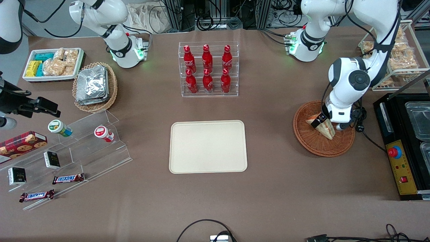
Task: Place sandwich from basket to tray
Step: 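Lower the open left gripper around the sandwich and close it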
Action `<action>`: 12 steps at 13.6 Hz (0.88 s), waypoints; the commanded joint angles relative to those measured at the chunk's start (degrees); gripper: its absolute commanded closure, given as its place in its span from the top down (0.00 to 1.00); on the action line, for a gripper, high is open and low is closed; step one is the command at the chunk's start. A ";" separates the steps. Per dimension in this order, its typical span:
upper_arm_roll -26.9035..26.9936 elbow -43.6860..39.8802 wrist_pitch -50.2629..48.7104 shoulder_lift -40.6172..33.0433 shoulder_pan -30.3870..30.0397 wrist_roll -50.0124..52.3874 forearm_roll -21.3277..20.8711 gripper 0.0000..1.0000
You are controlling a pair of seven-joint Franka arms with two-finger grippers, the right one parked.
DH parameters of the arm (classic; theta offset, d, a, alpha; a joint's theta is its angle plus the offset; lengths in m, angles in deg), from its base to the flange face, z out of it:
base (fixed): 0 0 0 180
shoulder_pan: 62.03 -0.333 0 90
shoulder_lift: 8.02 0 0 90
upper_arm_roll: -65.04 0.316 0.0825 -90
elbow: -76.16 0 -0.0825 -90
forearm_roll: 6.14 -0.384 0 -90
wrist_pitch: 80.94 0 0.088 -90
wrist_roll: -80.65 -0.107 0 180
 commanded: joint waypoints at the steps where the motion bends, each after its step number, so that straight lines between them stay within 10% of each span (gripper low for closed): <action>1: 0.04 1.22 1.86 -0.34 -0.05 1.07 -1.47 0.59; 4: 0.04 1.22 1.86 -0.07 0.04 0.80 -1.91 0.27; 12: -0.05 0.35 -6.47 -5.68 0.30 -11.82 -2.44 0.24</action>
